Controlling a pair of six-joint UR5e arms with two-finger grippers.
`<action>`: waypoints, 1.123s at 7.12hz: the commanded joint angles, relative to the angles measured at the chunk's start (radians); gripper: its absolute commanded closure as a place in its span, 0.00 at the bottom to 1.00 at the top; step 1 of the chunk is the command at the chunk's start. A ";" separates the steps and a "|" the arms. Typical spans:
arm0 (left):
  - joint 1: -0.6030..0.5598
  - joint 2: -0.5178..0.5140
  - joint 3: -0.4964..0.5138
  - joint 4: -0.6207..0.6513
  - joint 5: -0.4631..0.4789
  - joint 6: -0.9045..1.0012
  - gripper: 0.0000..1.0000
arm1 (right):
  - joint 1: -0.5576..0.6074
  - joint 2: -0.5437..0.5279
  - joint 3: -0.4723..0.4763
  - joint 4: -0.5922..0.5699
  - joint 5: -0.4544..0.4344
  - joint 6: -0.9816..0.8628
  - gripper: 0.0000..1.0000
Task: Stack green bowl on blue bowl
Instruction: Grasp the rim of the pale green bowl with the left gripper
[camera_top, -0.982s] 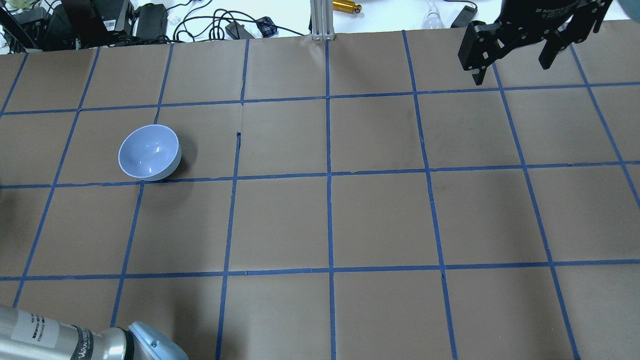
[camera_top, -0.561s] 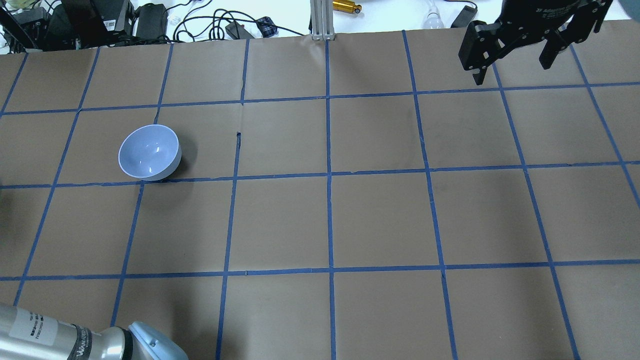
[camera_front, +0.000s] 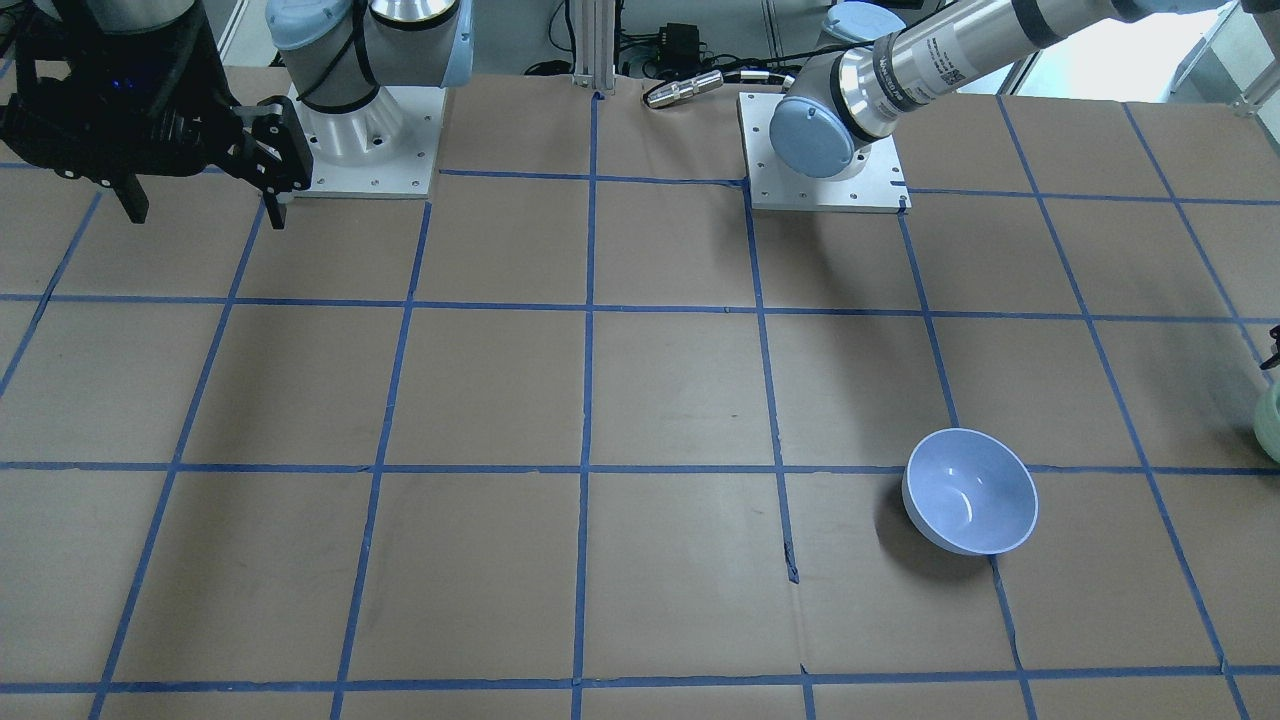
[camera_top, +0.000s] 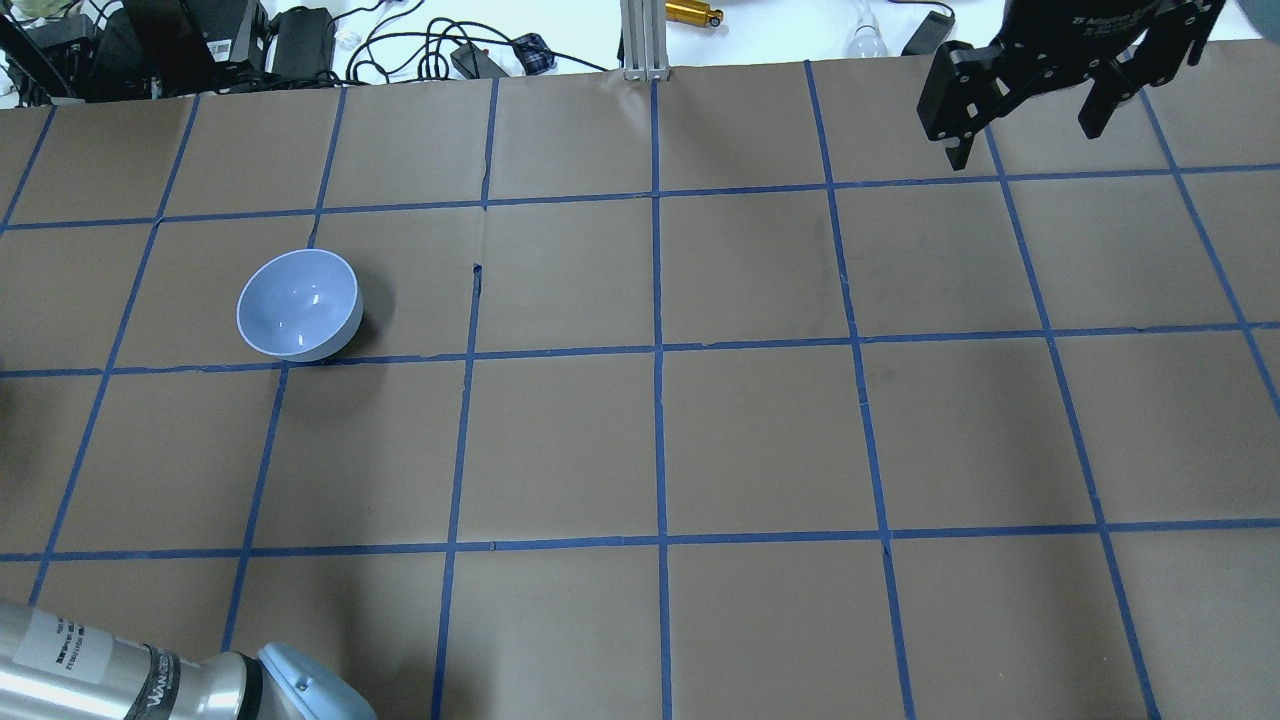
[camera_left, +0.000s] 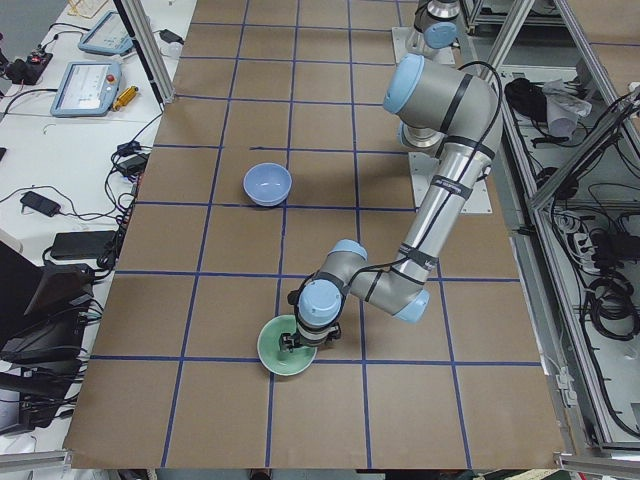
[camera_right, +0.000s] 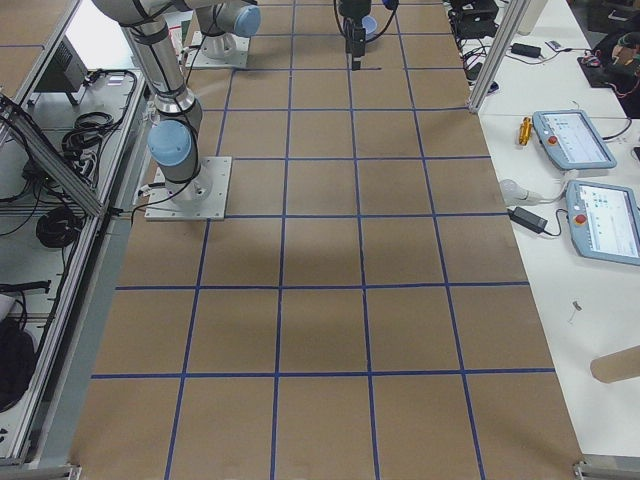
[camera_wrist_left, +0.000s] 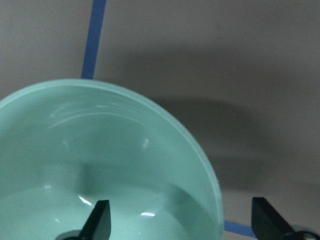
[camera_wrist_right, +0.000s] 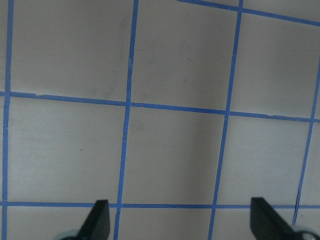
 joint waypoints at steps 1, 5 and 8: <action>0.000 -0.013 0.002 0.000 0.006 -0.001 0.27 | 0.000 0.000 0.000 0.000 0.000 0.000 0.00; 0.000 -0.011 0.002 0.020 0.009 0.007 1.00 | 0.001 0.000 0.000 0.000 0.000 0.000 0.00; 0.000 -0.008 0.002 0.020 0.012 0.007 1.00 | 0.001 0.000 0.000 0.000 0.000 0.000 0.00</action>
